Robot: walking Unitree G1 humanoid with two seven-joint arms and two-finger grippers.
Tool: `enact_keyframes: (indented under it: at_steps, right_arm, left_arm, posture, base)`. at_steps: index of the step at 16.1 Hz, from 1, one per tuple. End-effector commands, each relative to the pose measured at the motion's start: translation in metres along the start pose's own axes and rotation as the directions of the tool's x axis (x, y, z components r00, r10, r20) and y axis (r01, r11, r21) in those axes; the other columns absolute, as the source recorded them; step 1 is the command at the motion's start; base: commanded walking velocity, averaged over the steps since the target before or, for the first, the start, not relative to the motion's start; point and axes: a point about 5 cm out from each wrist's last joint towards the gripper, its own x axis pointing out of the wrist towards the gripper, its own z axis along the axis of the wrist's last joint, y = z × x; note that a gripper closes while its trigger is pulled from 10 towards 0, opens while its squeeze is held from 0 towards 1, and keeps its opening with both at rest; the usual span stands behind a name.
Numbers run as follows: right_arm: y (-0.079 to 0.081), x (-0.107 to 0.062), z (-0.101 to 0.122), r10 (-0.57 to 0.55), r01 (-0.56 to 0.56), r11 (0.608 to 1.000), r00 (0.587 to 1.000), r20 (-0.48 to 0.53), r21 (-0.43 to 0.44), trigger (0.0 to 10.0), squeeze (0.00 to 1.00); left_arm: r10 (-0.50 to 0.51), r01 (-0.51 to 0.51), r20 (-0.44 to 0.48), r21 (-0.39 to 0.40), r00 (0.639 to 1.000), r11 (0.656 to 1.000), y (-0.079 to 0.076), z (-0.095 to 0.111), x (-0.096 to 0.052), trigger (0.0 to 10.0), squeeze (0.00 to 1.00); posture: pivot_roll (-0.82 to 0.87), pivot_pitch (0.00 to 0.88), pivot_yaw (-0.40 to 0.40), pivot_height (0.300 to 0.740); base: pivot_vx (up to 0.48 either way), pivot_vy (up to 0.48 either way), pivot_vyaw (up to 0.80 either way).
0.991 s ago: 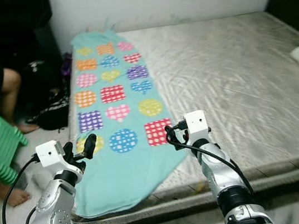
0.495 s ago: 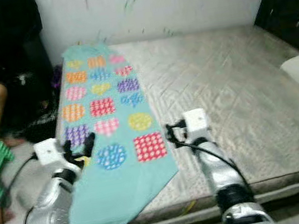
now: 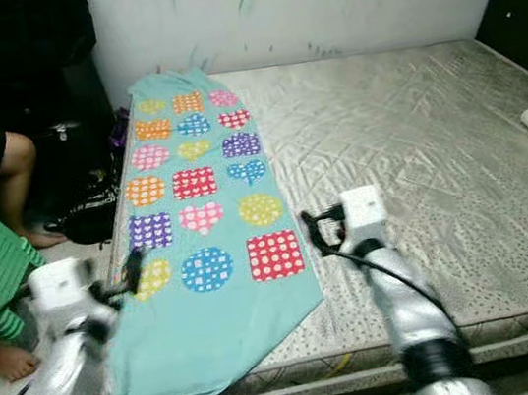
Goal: Clean up the room
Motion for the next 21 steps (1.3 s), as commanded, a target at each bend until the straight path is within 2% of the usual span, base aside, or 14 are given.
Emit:
enact_keyframes:
  at_steps: [1, 2, 3, 6, 10, 13, 16, 21]
  right_arm:
    - [-0.007, -0.005, 0.002, -0.006, 0.006, 1.0, 1.0, -0.007, 0.005, 10.0, 0.0]
    - [-0.014, -0.011, -0.004, -0.002, 0.001, 1.0, 1.0, -0.031, -0.027, 10.0, 0.0]
    - [-0.017, -0.012, -0.007, -0.001, -0.001, 0.999, 0.999, -0.047, -0.037, 10.0, 0.0]
    - [-0.015, -0.007, -0.003, 0.008, -0.011, 0.997, 0.999, -0.049, -0.077, 10.0, 0.0]
    - [-0.009, -0.002, 0.003, 0.002, -0.003, 0.996, 1.0, -0.015, -0.084, 10.0, 0.0]
    - [-0.005, -0.003, 0.014, -0.021, 0.023, 0.997, 0.999, 0.03, -0.075, 10.0, 0.0]
    - [-0.005, -0.005, 0.009, -0.033, 0.033, 0.998, 0.999, 0.004, -0.044, 10.0, 0.0]
    - [0.0, -0.002, 0.011, -0.023, 0.023, 0.998, 1.0, 0.008, -0.056, 10.0, 0.0]
  left_arm:
    - [0.033, -0.035, 0.032, 0.06, 0.999, 0.998, 0.01, 0.007, -0.006, 10.0, 0.0]
    - [0.096, -0.101, 0.048, 0.123, 0.994, 0.987, 0.031, 0.006, -0.017, 10.0, 0.0]
    - [0.115, -0.121, 0.047, 0.153, 0.992, 0.981, 0.039, 0.005, -0.02, 10.0, 0.0]
    - [0.158, -0.164, 0.049, 0.162, 0.986, 0.973, 0.045, 0.008, -0.017, 10.0, 0.0]
    - [0.157, -0.167, 0.066, 0.195, 0.985, 0.967, 0.045, 0.01, -0.024, 10.0, 0.0]
    - [0.088, -0.107, 0.095, 0.222, 0.992, 0.969, 0.039, 0.02, -0.025, 10.0, 0.0]
    - [0.08, -0.095, 0.092, 0.176, 0.993, 0.98, 0.033, 0.023, -0.023, 10.0, 0.0]
    - [0.071, -0.079, 0.068, 0.125, 0.995, 0.989, 0.021, 0.017, -0.028, 10.0, 0.0]
  posture:
    - [-0.05, 0.0, -0.043, 0.74]
    - [-0.04, 0.0, -0.053, 0.74]
    - [-0.03, 0.0, -0.056, 0.74]
    - [-0.03, 0.0, -0.058, 0.74]
    - [-0.02, 0.0, -0.054, 0.74]
    - [-0.02, 0.0, -0.047, 0.74]
    - [-0.03, 0.0, -0.047, 0.74]
    - [-0.01, 0.024, -0.057, 0.74]
  base:
    - [0.0, 0.0, 0.0]
    - [0.0, 0.0, 0.0]
    - [0.0, 0.0, 0.0]
    - [0.0, 0.0, 0.0]
    - [0.0, 0.0, 0.0]
    - [0.0, 0.0, 0.0]
    - [0.0, 0.0, -0.53]
    - [0.0, 0.0, -0.8]
